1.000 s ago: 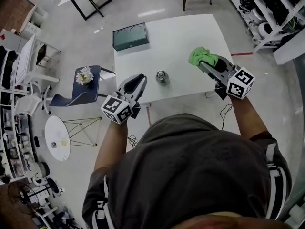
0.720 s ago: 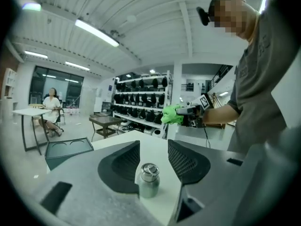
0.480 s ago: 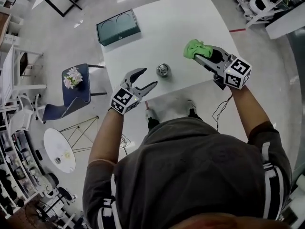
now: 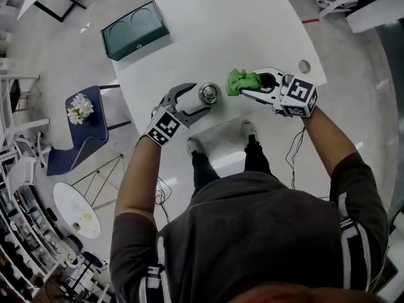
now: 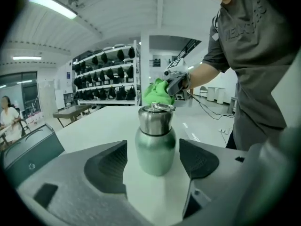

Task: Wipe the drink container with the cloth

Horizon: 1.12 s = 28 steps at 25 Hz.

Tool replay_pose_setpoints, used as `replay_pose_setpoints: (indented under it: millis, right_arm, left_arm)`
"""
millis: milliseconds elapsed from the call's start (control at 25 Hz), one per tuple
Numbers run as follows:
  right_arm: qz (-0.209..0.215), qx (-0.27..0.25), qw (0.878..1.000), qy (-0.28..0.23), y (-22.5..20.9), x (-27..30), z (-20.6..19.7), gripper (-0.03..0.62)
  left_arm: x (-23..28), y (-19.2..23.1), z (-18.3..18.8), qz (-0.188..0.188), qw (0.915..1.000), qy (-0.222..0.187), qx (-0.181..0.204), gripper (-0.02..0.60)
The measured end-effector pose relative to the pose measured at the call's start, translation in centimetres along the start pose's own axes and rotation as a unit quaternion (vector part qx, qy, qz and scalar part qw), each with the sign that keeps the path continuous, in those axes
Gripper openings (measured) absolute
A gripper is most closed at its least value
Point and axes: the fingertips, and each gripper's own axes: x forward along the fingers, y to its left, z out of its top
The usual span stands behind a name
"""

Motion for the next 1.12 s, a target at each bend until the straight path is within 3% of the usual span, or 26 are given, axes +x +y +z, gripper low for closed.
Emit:
replay_pose_setpoints:
  millis: [520,880,1120]
  right_arm:
    - [0.050,-0.025,0.998,0.041,0.6,3.5,-2.7,0.127]
    - [0.061,-0.037,0.994,0.081,0.2,5.7,-4.8,0.125]
    - [0.053,-0.076,0.982,0.165,0.0,7.5,-8.8,0.124]
  left_arm:
    - [2.4,-0.6,0.3,-0.035,0.9988,-0.021,0.029,0.319]
    - [2.3,-0.4,-0.7,-0.039,0.9989,-0.018,0.022,0.319]
    - [2.4,-0.3,0.3,-0.048,0.9976,-0.037,0.033,0.319]
